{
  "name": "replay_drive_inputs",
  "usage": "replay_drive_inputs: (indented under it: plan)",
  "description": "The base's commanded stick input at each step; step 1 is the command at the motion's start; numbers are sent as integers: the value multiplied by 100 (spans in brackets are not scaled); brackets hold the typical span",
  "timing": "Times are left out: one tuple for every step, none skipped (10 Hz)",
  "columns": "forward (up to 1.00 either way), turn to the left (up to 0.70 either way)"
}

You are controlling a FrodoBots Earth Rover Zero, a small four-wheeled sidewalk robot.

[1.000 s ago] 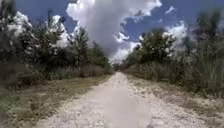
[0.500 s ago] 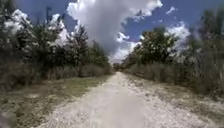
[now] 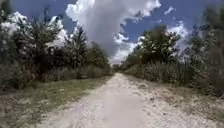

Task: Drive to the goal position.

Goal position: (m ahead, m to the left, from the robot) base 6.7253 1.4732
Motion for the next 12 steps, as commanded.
replay_drive_inputs:
  plan:
    - [50, 0]
    - [50, 0]
    - [50, 0]
    - [50, 0]
    - [50, -29]
    - [50, -36]
    - [50, -44]
    - [50, -27]
    - [50, 0]
    - [50, 0]
    - [50, 0]
    - [50, 0]
